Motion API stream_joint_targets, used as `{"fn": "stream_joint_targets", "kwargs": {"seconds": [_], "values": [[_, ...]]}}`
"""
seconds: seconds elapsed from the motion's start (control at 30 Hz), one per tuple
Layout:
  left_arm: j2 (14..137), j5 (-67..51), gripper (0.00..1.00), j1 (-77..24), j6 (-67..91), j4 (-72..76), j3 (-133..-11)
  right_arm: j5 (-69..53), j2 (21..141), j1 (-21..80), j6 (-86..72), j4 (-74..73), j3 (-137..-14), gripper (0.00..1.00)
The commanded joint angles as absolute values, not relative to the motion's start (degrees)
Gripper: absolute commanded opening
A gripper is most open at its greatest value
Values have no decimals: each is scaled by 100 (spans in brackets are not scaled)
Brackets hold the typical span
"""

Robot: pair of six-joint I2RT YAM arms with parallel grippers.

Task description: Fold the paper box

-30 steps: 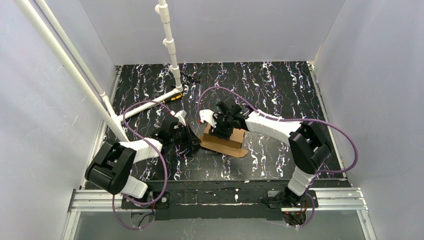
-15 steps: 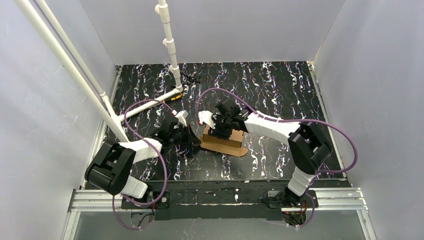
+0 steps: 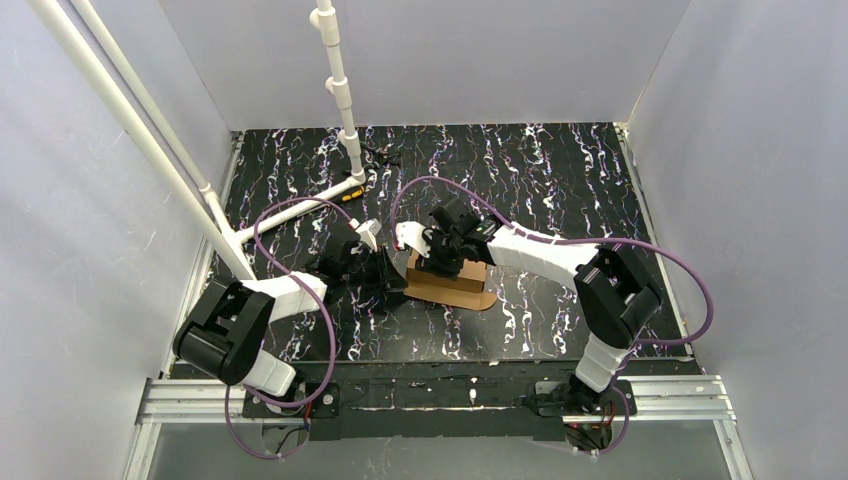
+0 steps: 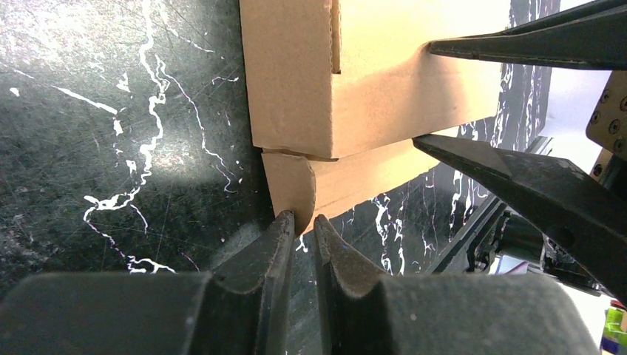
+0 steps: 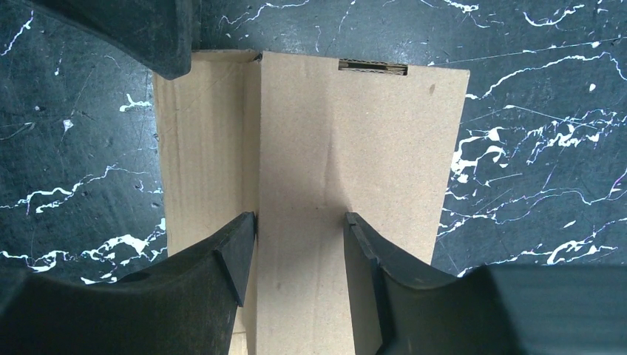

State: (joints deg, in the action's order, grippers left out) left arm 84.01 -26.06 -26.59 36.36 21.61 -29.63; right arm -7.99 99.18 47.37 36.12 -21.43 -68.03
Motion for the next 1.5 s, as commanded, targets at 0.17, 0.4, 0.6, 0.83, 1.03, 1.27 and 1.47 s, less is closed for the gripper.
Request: {"fn": "stream_joint_targets", "kwargs": {"seconds": [0.17,0.4,0.6,0.83,1.03,1.27,1.47], "values": [[8342,-2802,16,-2698,3714,2057,-3084,-747,10116,4754,3490,-2152,-6776,55],[8388,-2689,14,-2698,3763,2057,-3100,-777,10117,4754,3489,-2171,-6785,55],[8380,-2620,10,-2699,3810,1890,-3260,-816,10125,4750,3498,-2204,-6794,55],[8376,-2544,4,-2698,3789,1631,-3467,-870,10116,4755,3498,-2228,-6794,55],[8369,-2446,2,-2703,3800,1489,-3560,-909,10112,4750,3506,-2246,-6797,55],[8428,-2439,1,-2699,3832,1372,-3747,-940,10150,4755,3507,-2279,-6812,54],[8383,-2385,2,-2689,3870,1358,-3731,-940,10151,4755,3507,-2285,-6812,54]]}}
